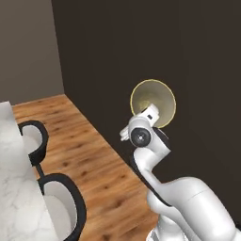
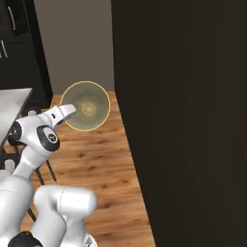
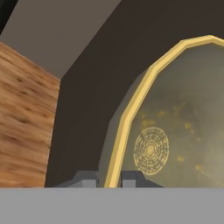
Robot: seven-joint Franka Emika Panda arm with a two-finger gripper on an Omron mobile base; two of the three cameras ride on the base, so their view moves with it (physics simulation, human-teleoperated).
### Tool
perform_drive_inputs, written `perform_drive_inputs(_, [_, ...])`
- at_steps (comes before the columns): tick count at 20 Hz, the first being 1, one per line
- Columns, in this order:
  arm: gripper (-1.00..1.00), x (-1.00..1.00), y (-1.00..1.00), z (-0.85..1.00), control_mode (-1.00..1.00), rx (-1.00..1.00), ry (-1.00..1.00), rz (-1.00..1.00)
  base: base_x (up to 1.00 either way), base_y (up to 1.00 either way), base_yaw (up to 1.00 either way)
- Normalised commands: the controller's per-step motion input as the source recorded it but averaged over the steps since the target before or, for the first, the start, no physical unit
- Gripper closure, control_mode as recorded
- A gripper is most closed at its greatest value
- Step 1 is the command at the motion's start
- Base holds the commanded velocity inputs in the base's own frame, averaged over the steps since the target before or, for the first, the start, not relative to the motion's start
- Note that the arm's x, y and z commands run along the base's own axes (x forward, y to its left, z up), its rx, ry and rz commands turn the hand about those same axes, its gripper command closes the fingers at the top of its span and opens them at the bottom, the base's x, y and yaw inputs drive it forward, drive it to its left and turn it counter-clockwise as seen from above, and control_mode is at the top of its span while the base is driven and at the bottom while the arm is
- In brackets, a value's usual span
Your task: Open the cabinet. Pick the bowls from the counter and place them in the cabinet. Then close the cabinet.
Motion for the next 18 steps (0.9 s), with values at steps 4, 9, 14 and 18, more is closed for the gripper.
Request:
perform_drive_inputs(4, [1.0,0.0,0.0,0.0,1.0,0.0,0.0,0.0,1.0,0.43,0.06])
perform_drive_inputs(9, [1.0,0.0,0.0,0.0,1.0,0.0,0.0,0.0,1.0,0.7,0.02])
perform_drive_inputs(14, [1.0,0.0,0.0,0.0,1.0,0.0,0.0,0.0,1.0,0.32,0.0])
perform_drive_inputs(18, [1.0,0.0,0.0,0.0,1.0,0.0,0.0,0.0,1.0,-0.03,0.01])
